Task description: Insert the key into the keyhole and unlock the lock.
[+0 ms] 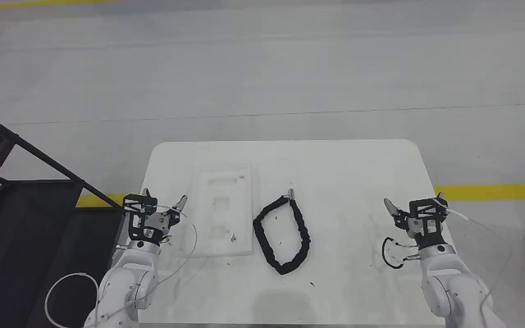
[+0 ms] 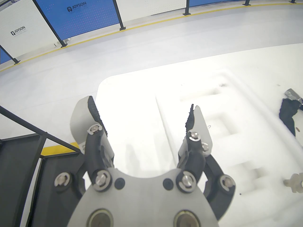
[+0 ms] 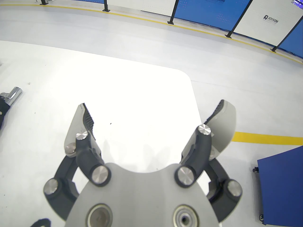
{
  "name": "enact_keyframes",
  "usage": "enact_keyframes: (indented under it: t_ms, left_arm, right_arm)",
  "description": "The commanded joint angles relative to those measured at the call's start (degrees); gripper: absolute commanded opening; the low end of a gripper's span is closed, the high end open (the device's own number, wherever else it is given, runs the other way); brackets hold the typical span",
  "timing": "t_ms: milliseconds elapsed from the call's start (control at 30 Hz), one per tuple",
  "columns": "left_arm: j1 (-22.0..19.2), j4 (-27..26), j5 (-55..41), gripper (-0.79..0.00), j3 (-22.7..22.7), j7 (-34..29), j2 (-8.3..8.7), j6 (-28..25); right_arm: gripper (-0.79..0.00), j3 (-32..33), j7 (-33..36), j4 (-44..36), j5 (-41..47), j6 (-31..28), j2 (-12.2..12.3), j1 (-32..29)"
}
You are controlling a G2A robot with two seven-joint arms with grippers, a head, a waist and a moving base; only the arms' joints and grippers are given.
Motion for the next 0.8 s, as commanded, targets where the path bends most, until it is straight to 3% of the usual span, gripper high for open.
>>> enact_keyframes:
  t_ms: [0,333,367,567,667,767]
  left_arm:
    - [0.00,0.00,0.00,-0.093,0.00,0.00,0.00,0.00]
    - [0.00,0.00,0.00,-0.095,0.00,0.00,0.00,0.00]
    - [0.00,0.00,0.00,0.000,0.00,0.00,0.00,0.00]
    - [0.02,0.08,1.83,0.000,-0.04,-2.26,0.05,-1.56]
    - [0.52,-2.04,-1.78,0.000,-0.49,-7.63,0.10,-4.88]
    - [1.40,-6.13,-9.11,0.000,-1.91,-17.93,0.34,-10.34]
  right_arm:
    - [0.000,0.00,0.00,0.00,0.00,0.00,0.00,0.00]
    - [0.000,0.00,0.00,0.00,0.00,0.00,0.00,0.00]
    - [0.000,0.00,0.00,0.00,0.00,0.00,0.00,0.00]
    - [0.000,0.00,0.00,0.00,0.00,0.00,0.00,0.00]
    - [0.000,0.00,0.00,0.00,0.00,0.00,0.00,0.00]
    - [0.000,0.00,0.00,0.00,0.00,0.00,0.00,0.00]
